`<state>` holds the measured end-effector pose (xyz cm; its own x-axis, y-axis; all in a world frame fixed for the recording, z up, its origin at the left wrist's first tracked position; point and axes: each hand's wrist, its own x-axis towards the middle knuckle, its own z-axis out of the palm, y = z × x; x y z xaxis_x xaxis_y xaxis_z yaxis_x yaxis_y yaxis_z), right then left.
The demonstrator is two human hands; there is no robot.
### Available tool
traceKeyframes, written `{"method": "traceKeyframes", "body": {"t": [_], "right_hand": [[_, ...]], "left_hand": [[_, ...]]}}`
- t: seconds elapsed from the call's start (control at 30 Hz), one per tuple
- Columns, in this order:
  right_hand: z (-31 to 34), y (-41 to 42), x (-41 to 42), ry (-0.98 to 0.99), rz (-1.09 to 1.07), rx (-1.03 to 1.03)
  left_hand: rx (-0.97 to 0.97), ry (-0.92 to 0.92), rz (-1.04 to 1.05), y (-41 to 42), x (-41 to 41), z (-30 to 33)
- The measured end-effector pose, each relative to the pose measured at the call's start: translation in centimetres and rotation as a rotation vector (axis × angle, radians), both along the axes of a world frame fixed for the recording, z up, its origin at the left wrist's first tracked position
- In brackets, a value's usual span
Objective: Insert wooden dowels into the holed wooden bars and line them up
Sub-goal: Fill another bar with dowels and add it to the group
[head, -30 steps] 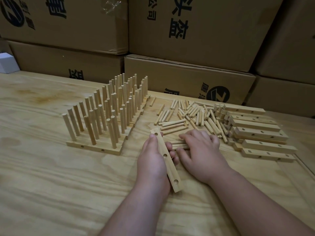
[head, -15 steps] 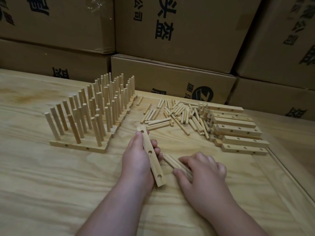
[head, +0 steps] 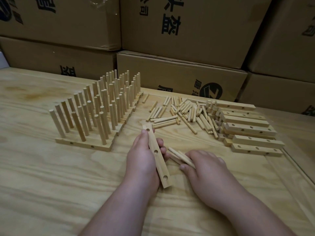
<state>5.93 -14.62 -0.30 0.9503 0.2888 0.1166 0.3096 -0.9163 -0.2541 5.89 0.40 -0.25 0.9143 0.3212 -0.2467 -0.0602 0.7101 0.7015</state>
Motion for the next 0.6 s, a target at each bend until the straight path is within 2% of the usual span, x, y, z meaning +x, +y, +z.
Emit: {"method": "traceKeyframes", "body": {"t": [0.3, 0.6], "right_hand": [[-0.34, 0.38, -0.35, -0.065, 0.033, -0.007], [-0.55, 0.23, 0.11, -0.103, -0.04, 0.067]], "left_hand": [[-0.111, -0.014, -0.02, -0.06, -0.16, 0.04], [-0.22, 0.002, -0.056, 0.03, -0.36, 0.59]]}}
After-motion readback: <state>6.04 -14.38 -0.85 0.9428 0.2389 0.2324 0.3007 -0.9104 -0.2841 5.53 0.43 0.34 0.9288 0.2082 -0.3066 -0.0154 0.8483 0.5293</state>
